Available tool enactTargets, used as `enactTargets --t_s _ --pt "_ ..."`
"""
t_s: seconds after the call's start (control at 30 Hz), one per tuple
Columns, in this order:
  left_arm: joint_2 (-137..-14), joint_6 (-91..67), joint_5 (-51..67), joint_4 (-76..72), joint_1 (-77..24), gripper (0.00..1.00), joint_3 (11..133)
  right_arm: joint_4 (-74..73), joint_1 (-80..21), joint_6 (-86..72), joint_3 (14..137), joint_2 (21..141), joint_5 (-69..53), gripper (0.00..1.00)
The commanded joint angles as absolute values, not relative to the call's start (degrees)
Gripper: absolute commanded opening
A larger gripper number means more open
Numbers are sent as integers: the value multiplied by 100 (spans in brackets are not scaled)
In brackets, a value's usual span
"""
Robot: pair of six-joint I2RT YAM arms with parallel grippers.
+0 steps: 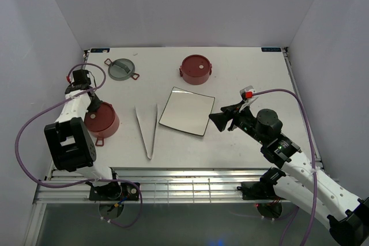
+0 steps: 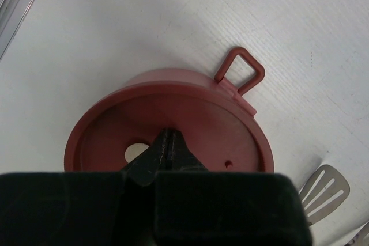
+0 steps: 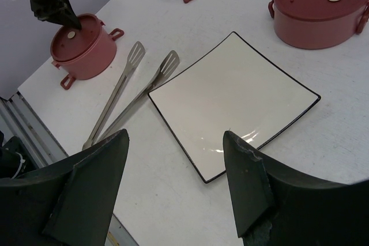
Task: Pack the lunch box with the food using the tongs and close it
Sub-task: Close the box lid on the packing box.
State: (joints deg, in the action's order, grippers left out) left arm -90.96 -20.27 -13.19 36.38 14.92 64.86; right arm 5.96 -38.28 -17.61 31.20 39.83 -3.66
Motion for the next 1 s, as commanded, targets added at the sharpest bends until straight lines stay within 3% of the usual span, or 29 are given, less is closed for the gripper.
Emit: enactTargets --t_s 0.0,0.3,0.43,0.97 --pt "-8631 -2074 -1257 3823 1521 0 6512 703 -3841 -1714 3366 3946 -413 72" --pt "-8841 -1934 -1037 3534 1521 0 7260 668 -3832 -1705 3384 3964 -404 72" --pt "-9061 -1732 -738 3164 1529 0 6962 694 -3841 -1705 3366 3929 -404 72" --pt "-9185 -2092 -1590 3665 1521 0 6267 677 -3841 -1714 3375 3911 -439 72"
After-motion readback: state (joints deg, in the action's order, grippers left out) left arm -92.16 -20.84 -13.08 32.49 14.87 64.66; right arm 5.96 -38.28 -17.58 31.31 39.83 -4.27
